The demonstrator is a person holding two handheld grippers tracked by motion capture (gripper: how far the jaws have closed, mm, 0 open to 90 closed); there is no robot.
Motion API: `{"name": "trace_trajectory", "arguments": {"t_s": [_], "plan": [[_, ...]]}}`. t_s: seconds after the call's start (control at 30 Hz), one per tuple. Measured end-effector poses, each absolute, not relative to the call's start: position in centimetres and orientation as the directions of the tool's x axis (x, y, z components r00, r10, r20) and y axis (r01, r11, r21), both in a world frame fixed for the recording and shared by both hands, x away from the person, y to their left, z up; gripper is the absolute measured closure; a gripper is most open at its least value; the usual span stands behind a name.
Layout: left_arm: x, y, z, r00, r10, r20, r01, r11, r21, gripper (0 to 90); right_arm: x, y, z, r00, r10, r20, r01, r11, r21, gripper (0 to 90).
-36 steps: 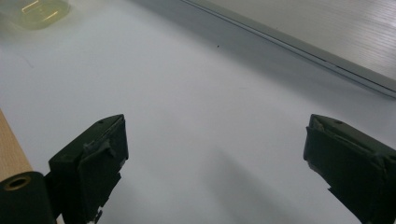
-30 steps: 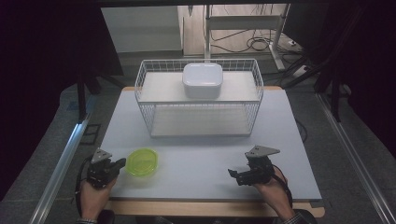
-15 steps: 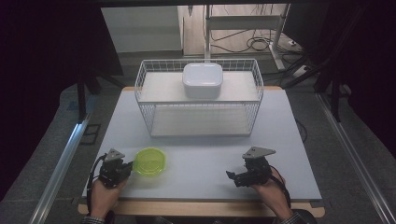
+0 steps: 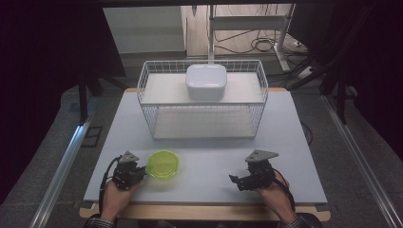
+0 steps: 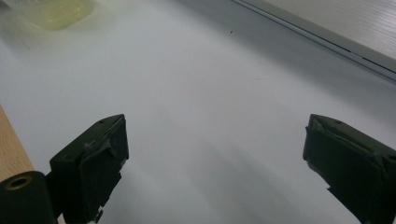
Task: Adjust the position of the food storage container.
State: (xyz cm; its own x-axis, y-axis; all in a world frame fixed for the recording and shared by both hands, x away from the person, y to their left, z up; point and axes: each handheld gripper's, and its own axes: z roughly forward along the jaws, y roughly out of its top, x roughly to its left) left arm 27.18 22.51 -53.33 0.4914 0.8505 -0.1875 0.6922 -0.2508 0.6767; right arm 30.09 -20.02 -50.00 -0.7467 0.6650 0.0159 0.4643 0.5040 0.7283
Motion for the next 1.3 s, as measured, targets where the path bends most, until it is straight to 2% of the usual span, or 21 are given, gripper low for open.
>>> {"name": "trace_trajectory", "arguments": {"t_s": [0.03, 0.07, 0.13, 0.2, 0.27, 0.3, 1.13, 1.23, 1.3], "plan": [[27.2, 22.2, -53.4, 0.494, 0.848, -0.191, 0.694, -0.251, 0.675, 89.8, 30.1, -20.0, -50.0, -0.747, 0.665, 0.015, 0.464, 0.505, 0.728, 7.0], [28.0, 22.3, -53.5, 0.6, 0.789, -0.136, 0.628, -0.359, 0.69, 89.8, 30.1, -20.0, -50.0, -0.747, 0.665, 0.015, 0.464, 0.505, 0.728, 7.0], [28.1, 21.6, -53.5, 0.615, 0.778, -0.126, 0.621, -0.38, 0.686, 89.8, 30.1, -20.0, -50.1, -0.747, 0.665, 0.016, 0.464, 0.505, 0.728, 7.0], [28.2, 21.0, -53.4, 0.625, 0.777, -0.074, 0.598, -0.415, 0.686, 89.8, 30.1, -20.0, -50.1, -0.748, 0.664, 0.014, 0.465, 0.508, 0.725, 7.0], [28.3, 20.3, -53.5, 0.645, 0.759, -0.086, 0.587, -0.42, 0.692, 89.8, 30.1, -20.0, -50.1, -0.748, 0.664, 0.014, 0.465, 0.508, 0.725, 7.0], [27.5, 19.4, -53.5, 0.567, 0.808, -0.161, 0.655, -0.324, 0.682, 89.8, 30.1, -19.9, -50.2, -0.748, 0.664, 0.014, 0.465, 0.508, 0.725, 7.0], [26.7, 12.1, -53.7, 0.732, 0.675, -0.094, 0.519, -0.463, 0.718, 88.9, 30.3, -19.9, -50.5, -0.752, 0.659, 0.018, 0.471, 0.519, 0.713, 7.0], [26.7, 12.0, -53.6, 0.732, 0.677, -0.082, 0.515, -0.47, 0.717, 87.2, 30.3, -19.9, -50.5, -0.754, 0.657, 0.019, 0.471, 0.521, 0.712, 7.0], [26.7, 12.2, -53.5, 0.723, 0.686, -0.078, 0.519, -0.465, 0.718, 82.6, 30.3, -19.9, -50.5, -0.754, 0.656, 0.019, 0.471, 0.52, 0.712, 6.9]]}}
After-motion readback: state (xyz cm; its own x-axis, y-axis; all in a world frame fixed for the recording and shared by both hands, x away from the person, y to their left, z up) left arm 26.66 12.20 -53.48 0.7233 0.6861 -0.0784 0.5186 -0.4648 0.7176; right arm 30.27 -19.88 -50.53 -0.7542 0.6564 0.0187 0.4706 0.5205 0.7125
